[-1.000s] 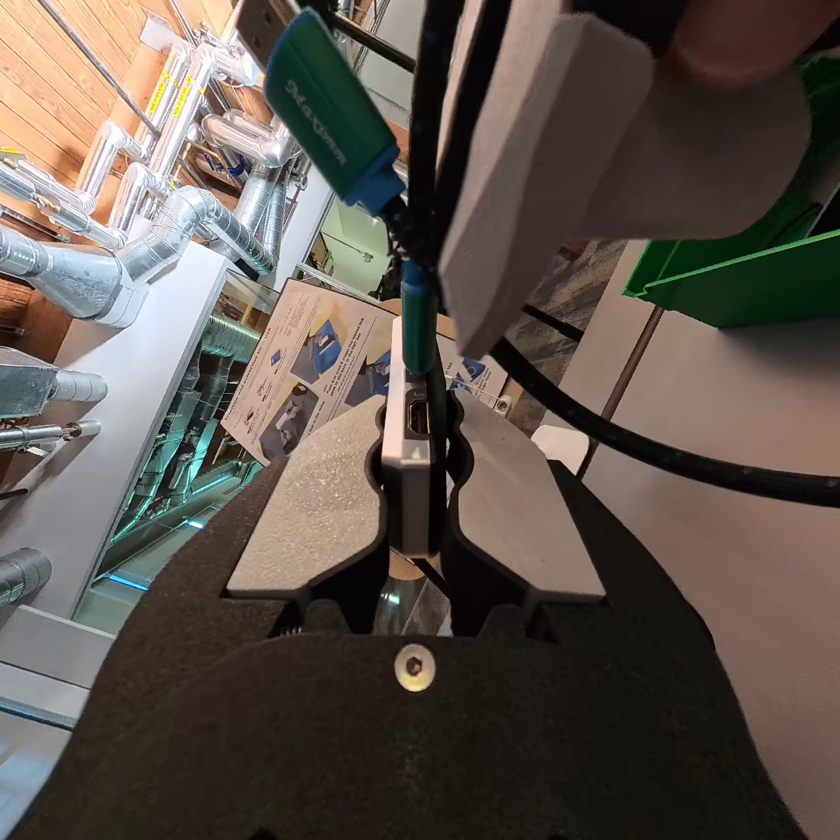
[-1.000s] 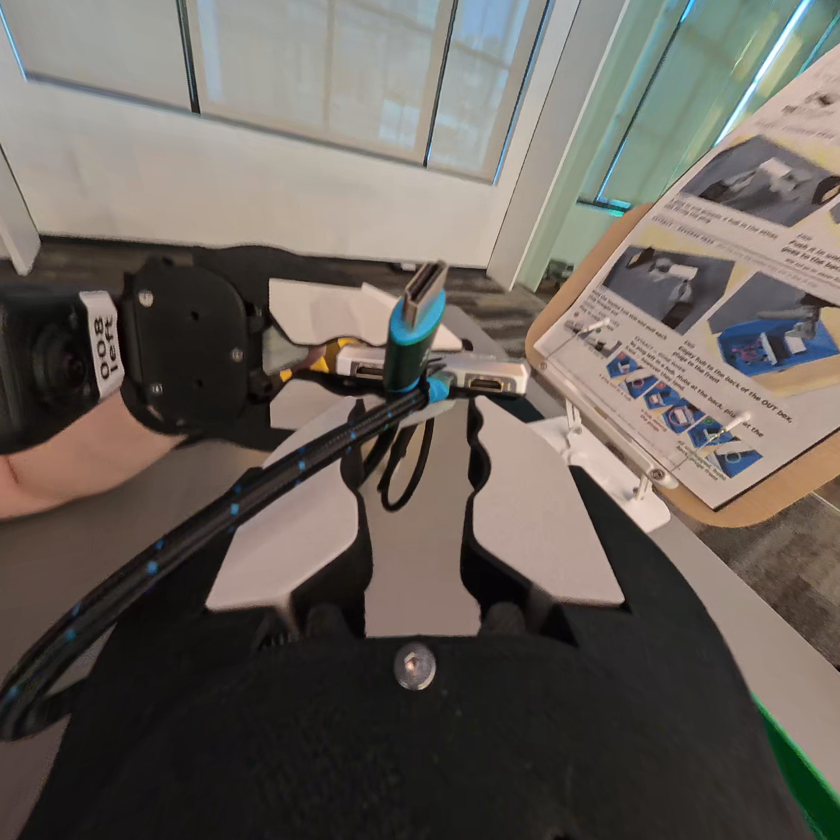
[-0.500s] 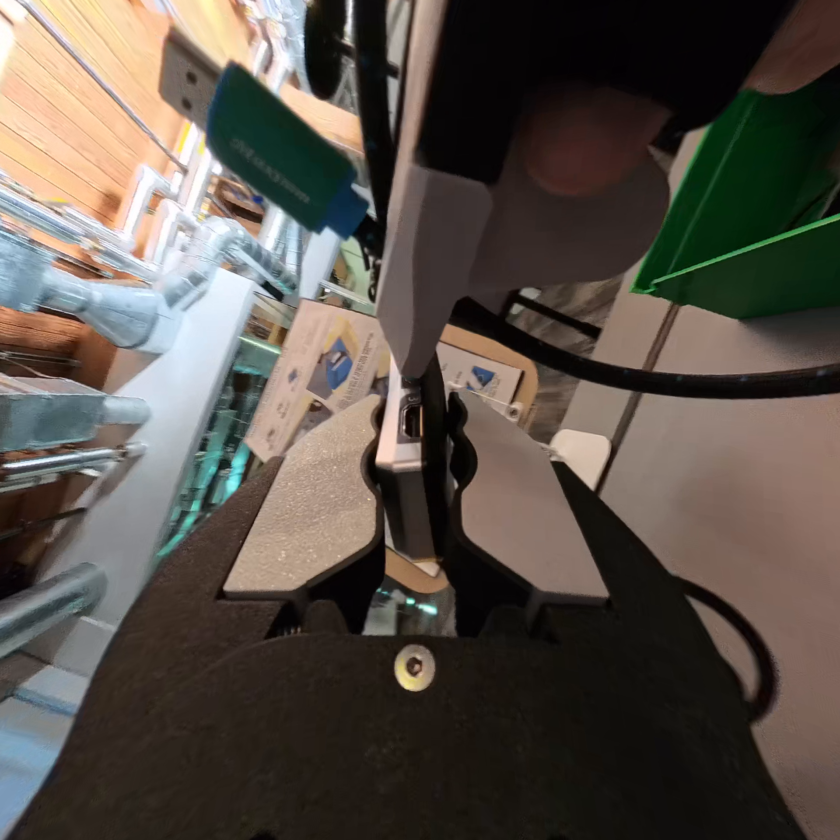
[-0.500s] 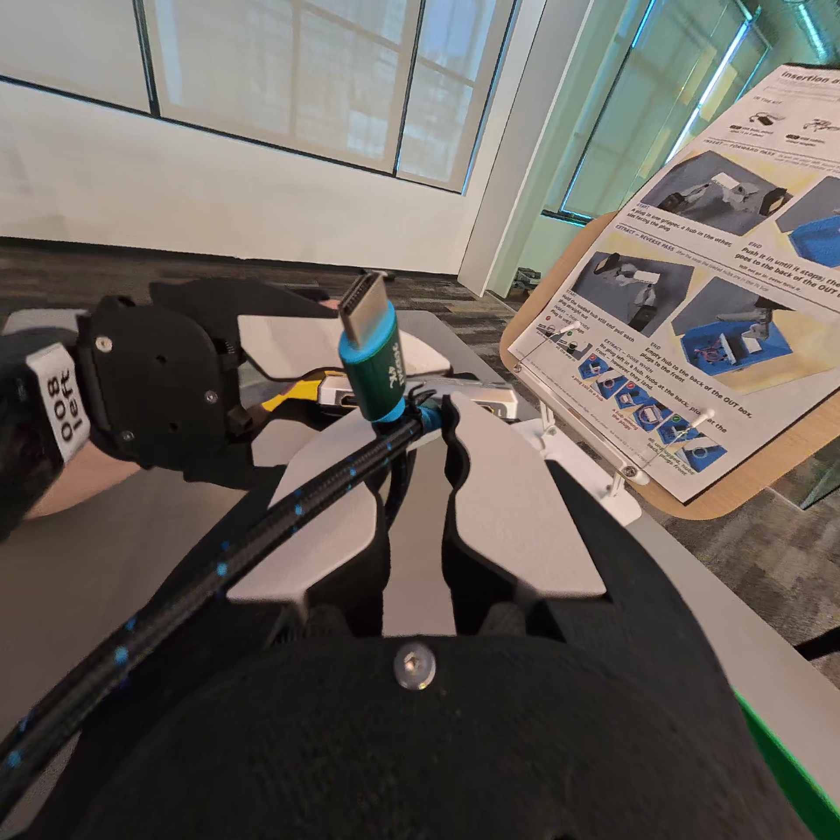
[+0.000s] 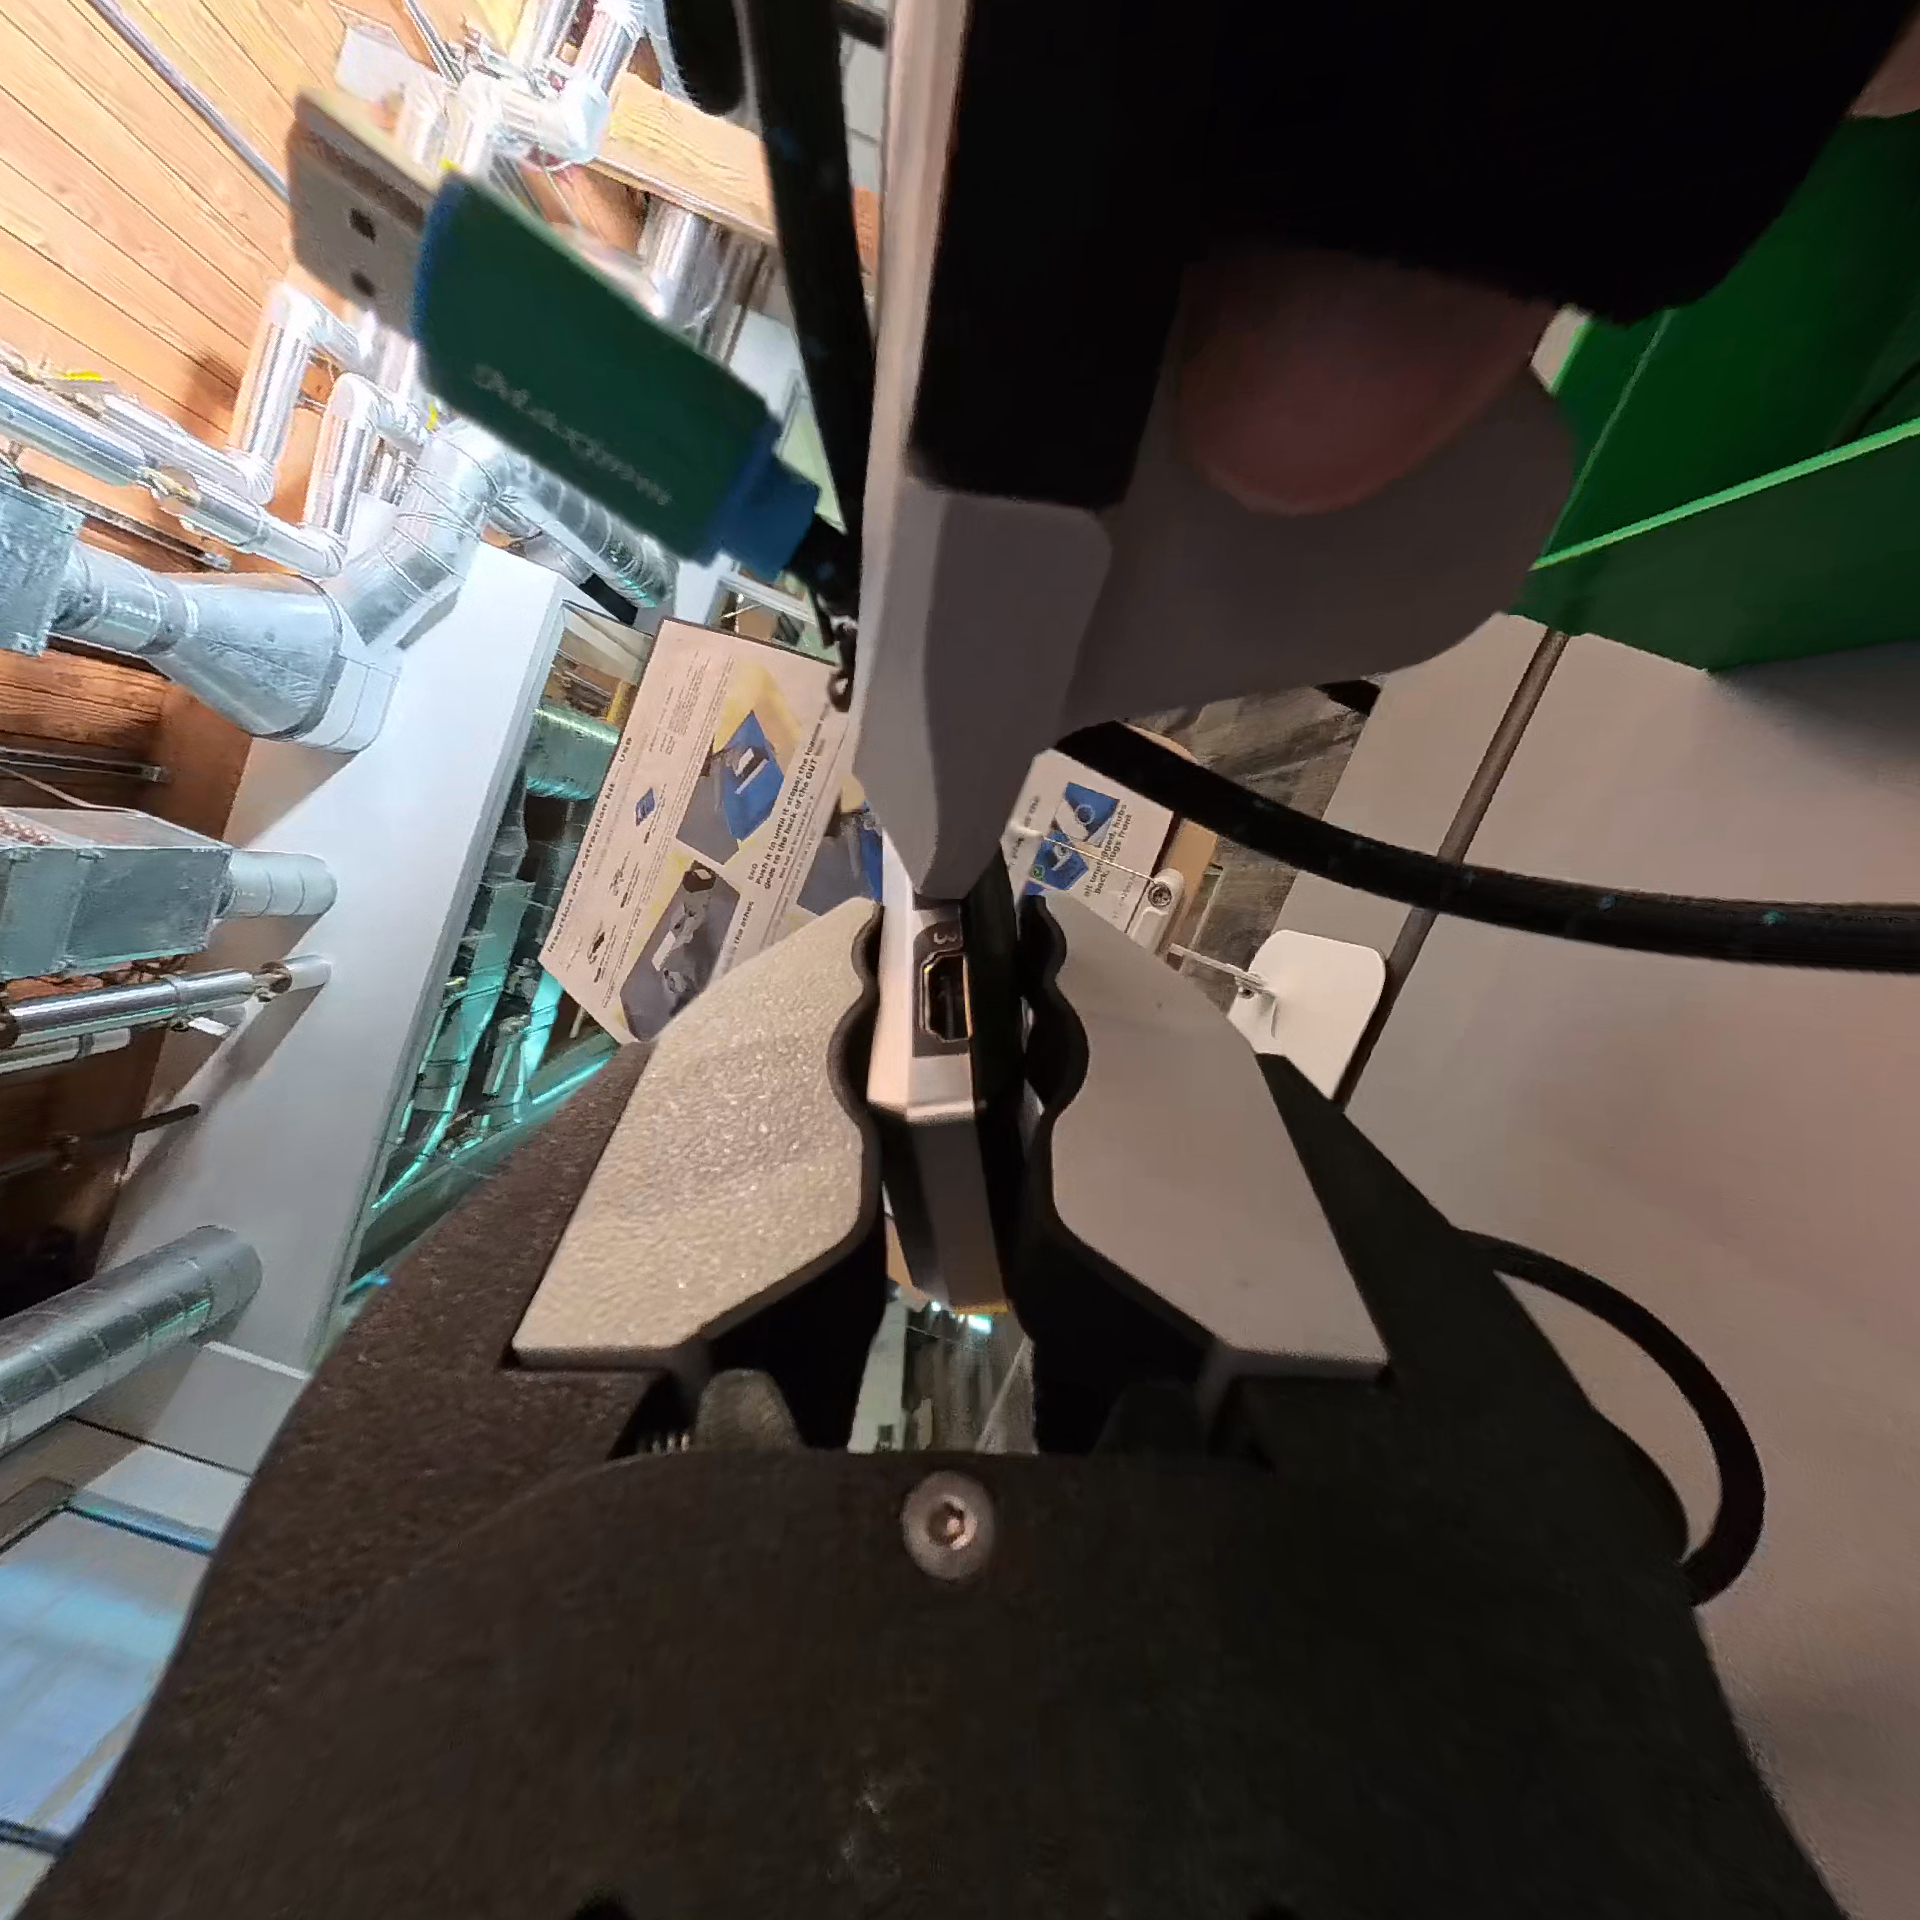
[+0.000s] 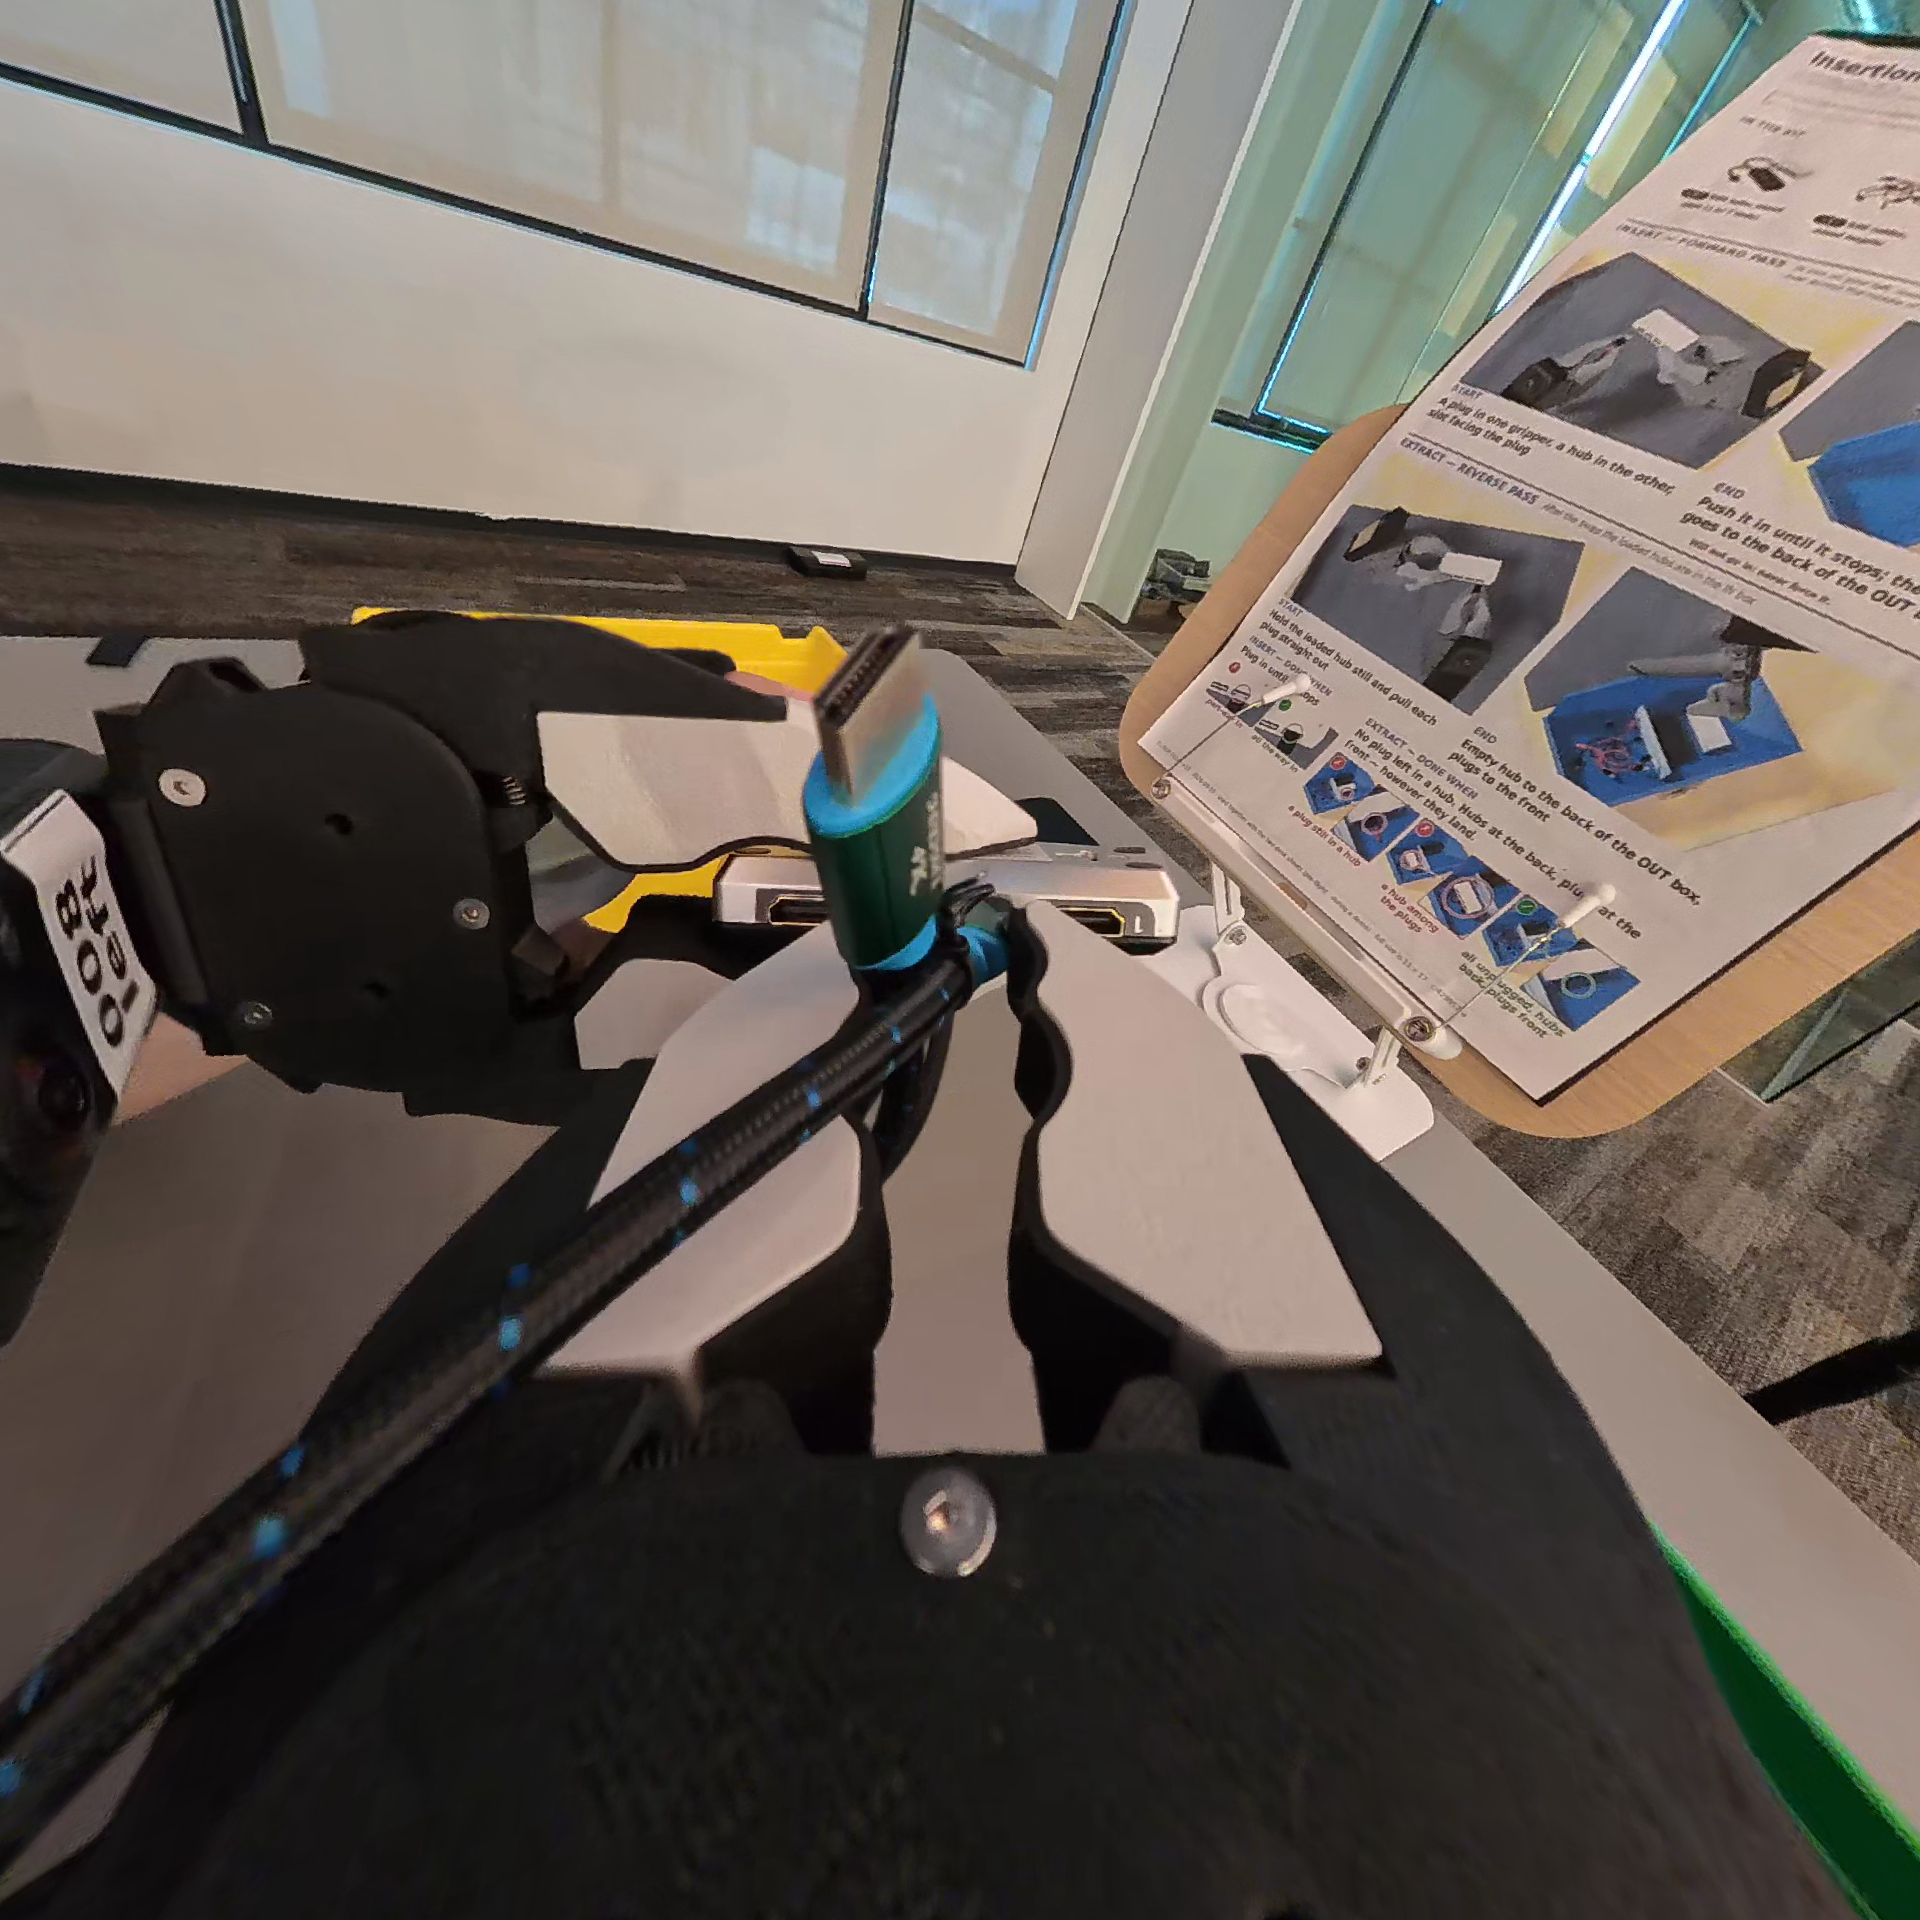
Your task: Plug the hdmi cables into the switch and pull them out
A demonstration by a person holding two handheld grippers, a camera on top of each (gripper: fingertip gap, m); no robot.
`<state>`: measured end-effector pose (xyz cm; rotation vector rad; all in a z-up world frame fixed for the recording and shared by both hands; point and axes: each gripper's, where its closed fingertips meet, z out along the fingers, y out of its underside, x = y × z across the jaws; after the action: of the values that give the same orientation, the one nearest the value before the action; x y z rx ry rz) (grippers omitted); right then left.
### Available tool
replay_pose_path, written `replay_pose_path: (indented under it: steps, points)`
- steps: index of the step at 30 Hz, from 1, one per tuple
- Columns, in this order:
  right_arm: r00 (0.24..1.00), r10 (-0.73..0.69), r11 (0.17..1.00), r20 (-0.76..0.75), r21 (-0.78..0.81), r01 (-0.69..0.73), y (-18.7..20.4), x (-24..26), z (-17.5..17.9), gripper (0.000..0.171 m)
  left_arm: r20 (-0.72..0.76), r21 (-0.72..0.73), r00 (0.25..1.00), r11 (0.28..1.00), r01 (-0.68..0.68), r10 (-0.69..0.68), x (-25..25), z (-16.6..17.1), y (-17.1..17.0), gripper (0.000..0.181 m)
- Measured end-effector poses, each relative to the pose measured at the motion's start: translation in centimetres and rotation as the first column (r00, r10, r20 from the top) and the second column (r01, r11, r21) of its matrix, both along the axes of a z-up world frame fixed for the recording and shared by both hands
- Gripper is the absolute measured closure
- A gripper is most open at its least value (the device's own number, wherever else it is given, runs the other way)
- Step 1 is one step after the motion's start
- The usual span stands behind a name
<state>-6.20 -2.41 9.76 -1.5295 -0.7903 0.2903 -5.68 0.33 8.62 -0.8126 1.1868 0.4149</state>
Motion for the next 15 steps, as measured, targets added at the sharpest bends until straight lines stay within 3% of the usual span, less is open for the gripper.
replay_pose_path:
  steps: [5,15]
  points:
    - [0.999,0.014,1.000,-0.031,0.025,-0.013,-0.1,-0.1,0.4,0.149,0.036,0.041,0.999,0.999,-0.028,0.027,-0.1,0.5,0.1,0.155]
    - [0.997,0.015,1.000,-0.078,-0.024,-0.017,1.1,-0.2,-0.8,0.149,0.008,-0.103,0.999,0.994,-0.031,0.032,-0.3,-1.1,1.6,0.157]
